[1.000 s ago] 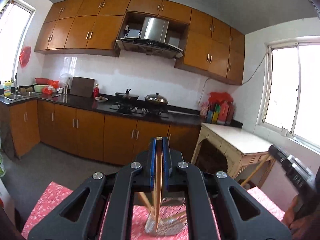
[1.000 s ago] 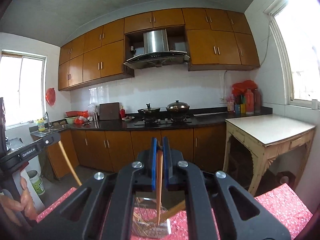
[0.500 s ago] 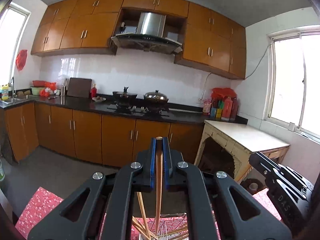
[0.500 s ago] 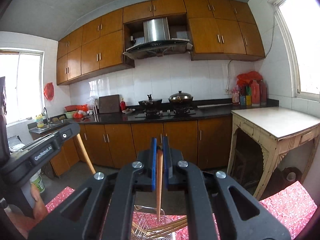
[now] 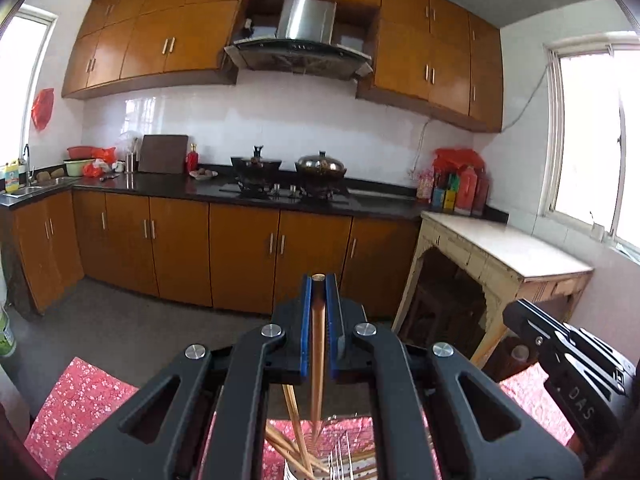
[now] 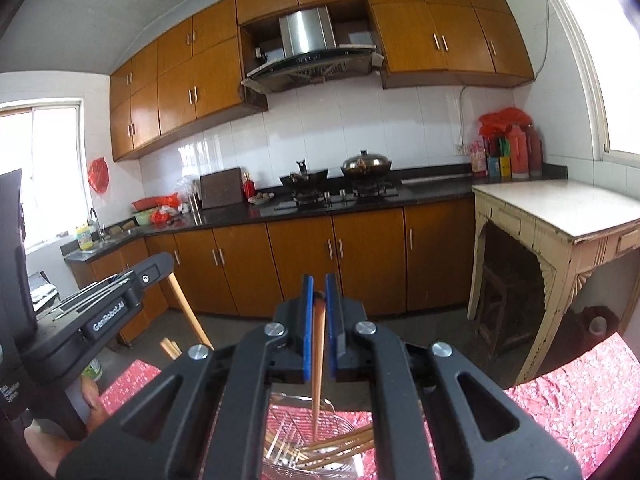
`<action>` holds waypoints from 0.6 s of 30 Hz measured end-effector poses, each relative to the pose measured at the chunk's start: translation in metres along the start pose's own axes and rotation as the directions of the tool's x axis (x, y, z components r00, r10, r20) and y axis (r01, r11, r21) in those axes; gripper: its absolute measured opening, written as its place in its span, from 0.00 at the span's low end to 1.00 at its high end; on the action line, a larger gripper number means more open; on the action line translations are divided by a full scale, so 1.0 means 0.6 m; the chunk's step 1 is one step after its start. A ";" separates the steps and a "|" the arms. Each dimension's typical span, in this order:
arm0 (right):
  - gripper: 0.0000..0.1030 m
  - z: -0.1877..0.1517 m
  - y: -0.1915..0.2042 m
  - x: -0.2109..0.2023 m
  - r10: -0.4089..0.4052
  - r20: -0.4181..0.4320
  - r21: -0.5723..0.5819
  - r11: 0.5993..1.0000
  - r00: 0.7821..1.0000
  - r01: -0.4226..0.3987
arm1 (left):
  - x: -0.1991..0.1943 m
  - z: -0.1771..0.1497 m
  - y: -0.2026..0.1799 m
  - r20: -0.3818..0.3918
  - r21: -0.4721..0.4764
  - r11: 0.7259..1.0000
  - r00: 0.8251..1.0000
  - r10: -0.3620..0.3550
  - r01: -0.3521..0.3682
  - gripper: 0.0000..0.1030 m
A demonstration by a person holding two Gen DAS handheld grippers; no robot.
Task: Organize utensils
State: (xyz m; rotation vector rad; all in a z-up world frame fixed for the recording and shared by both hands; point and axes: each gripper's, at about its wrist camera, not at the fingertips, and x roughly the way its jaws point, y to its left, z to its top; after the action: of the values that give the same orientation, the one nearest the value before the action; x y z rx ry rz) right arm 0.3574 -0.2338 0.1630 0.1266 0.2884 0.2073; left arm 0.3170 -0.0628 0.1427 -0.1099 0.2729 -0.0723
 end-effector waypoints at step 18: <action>0.61 -0.024 -0.046 0.000 -0.147 -0.026 0.038 0.988 0.989 0.148 | -0.027 -0.008 0.034 -0.006 0.001 0.995 0.995 0.104 -0.104 0.87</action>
State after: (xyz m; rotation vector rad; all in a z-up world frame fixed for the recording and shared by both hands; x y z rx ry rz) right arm 0.3582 -0.2595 0.1449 0.1416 0.3238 0.0565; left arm 0.3013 -0.0415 0.1401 -0.0948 0.2837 0.0311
